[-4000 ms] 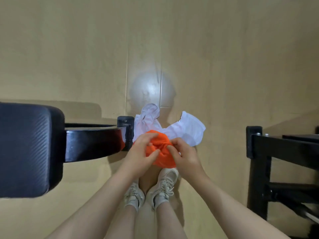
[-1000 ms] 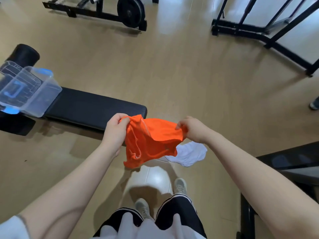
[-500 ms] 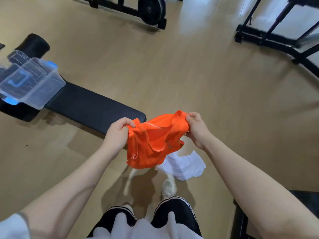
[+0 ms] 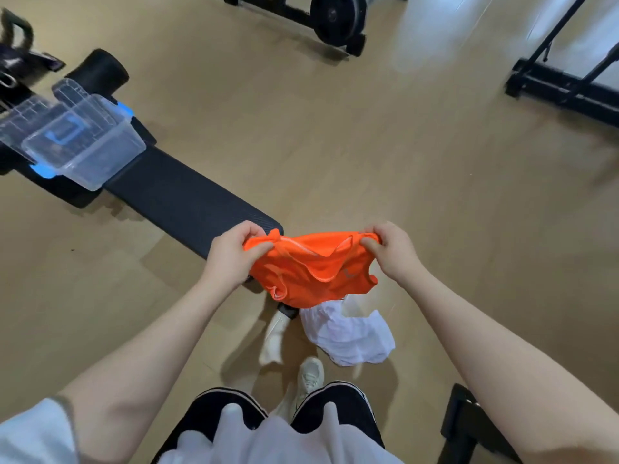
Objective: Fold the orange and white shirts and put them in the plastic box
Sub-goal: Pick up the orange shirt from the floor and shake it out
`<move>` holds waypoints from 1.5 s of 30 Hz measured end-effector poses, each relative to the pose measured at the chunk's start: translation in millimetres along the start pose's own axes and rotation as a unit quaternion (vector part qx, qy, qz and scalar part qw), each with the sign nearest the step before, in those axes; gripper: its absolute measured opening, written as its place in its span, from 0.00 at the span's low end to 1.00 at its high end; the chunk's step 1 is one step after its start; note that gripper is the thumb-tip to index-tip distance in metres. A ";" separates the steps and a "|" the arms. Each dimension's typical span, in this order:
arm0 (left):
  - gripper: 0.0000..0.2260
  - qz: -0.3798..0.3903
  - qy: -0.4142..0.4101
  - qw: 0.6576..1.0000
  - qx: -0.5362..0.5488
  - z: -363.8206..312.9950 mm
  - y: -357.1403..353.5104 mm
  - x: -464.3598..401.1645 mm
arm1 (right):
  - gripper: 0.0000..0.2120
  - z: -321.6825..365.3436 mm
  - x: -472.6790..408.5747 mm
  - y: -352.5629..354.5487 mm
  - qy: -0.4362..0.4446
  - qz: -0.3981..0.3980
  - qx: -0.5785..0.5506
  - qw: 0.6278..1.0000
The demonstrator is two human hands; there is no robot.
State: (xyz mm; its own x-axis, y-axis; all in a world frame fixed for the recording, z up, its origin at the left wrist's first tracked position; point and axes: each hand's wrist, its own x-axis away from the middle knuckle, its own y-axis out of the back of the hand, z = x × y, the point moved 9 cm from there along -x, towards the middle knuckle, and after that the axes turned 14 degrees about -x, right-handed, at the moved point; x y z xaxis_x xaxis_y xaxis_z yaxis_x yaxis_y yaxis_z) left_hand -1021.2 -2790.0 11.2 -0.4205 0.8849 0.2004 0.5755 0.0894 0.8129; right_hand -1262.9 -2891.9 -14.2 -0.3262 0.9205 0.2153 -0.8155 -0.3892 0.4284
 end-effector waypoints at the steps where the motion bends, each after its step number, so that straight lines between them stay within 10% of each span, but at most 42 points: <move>1: 0.04 -0.004 -0.014 1.000 -0.023 -4.6 -0.5 0.5 | 0.07 -4.0 -0.3 5.5 0.000 -0.007 -0.001 1.000; 17: 0.12 -0.102 -0.060 0.993 -0.013 -39.9 37.0 -1.4 | 0.11 -7.7 3.0 86.1 -0.015 -0.202 -0.082 0.976; 21: 0.14 -0.008 -0.014 0.997 -0.075 -26.4 11.5 -9.4 | 0.09 -25.7 1.0 82.3 -0.057 -0.178 -0.068 0.980; 30: 0.06 0.268 -0.028 0.953 0.141 -26.4 -49.9 29.1 | 0.11 -43.6 -26.0 68.7 -0.113 -0.234 -0.063 0.964; 34: 0.06 0.146 -0.018 0.960 0.237 2.0 6.0 0.3 | 0.11 8.6 -89.3 30.2 -0.057 -0.202 -0.036 0.977; 38: 0.03 -0.032 0.029 0.999 0.029 73.7 57.4 -54.8 | 0.12 52.6 -159.6 -34.7 -0.045 -0.167 0.001 0.985; 45: 0.12 -0.083 0.120 0.984 -0.106 236.6 76.9 -173.1 | 0.11 93.6 -300.6 -221.9 -0.039 -0.062 0.024 0.997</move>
State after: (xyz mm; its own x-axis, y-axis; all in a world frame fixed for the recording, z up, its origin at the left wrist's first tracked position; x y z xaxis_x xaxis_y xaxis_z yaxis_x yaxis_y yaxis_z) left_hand -738.2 -2828.2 -90.4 -0.6647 0.7300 0.1588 0.3374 0.1038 0.9356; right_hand -939.2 -3085.6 -91.8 -0.1847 0.9570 0.2238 -0.8230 -0.2751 0.4970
